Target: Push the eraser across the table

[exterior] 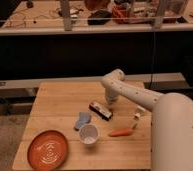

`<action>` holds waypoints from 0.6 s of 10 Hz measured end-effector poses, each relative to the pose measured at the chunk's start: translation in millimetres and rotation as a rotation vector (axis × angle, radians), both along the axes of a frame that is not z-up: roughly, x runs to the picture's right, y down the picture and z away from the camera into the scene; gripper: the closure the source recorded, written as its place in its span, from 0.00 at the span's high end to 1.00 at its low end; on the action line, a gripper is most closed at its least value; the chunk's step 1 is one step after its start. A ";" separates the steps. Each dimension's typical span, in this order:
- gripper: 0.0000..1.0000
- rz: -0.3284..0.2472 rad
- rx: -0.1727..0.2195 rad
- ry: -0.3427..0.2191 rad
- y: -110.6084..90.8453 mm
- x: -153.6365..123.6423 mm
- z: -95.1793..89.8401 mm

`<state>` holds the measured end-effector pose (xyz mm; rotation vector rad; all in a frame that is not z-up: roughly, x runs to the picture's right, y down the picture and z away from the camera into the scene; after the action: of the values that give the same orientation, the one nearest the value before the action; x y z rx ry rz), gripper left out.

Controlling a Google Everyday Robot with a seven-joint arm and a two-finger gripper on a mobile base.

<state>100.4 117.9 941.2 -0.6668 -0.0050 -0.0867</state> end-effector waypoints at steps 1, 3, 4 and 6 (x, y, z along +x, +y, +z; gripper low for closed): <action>0.04 -0.012 0.000 -0.005 -0.4 -8.3 -0.3; 0.04 -0.029 -0.002 -0.014 0.6 -13.4 -1.3; 0.04 -0.038 -0.004 -0.019 3.1 -15.7 -3.7; 0.04 -0.059 -0.006 -0.034 6.6 -24.0 -8.1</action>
<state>76.4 124.5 933.1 -0.6711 -0.0177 -0.1549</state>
